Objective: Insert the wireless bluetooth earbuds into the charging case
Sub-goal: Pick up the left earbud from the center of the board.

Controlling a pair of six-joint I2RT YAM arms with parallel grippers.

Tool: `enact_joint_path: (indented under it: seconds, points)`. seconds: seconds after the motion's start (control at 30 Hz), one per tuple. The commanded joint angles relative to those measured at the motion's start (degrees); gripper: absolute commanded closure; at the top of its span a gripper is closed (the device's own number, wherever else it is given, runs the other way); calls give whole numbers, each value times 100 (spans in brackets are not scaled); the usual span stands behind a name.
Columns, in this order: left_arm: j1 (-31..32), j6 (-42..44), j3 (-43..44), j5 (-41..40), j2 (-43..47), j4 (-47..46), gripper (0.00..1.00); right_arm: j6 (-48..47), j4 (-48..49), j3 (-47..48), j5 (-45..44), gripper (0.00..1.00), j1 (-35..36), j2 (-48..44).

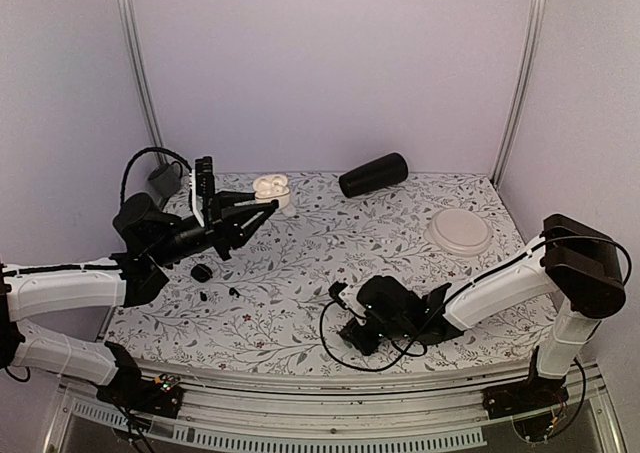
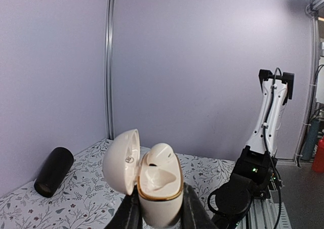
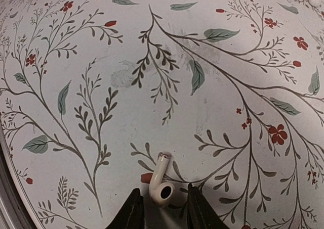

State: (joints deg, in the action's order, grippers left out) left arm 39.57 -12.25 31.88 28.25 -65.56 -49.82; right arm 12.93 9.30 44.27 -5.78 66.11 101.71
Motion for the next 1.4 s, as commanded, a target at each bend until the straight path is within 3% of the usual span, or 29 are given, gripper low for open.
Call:
enact_joint_path:
  seconds: [0.0, 0.53, 1.37]
  points:
    - [-75, -38, -15, 49, 51, -58, 100, 135, -411, 12, 11, 72, 91, 117]
    - [-72, -41, -62, 7, 95, -56, 100, 173, -462, 123, 42, 75, 93, 276]
    - [-74, 95, -60, -38, -223, -267, 100, 470, -457, -126, 217, 93, -151, -206]
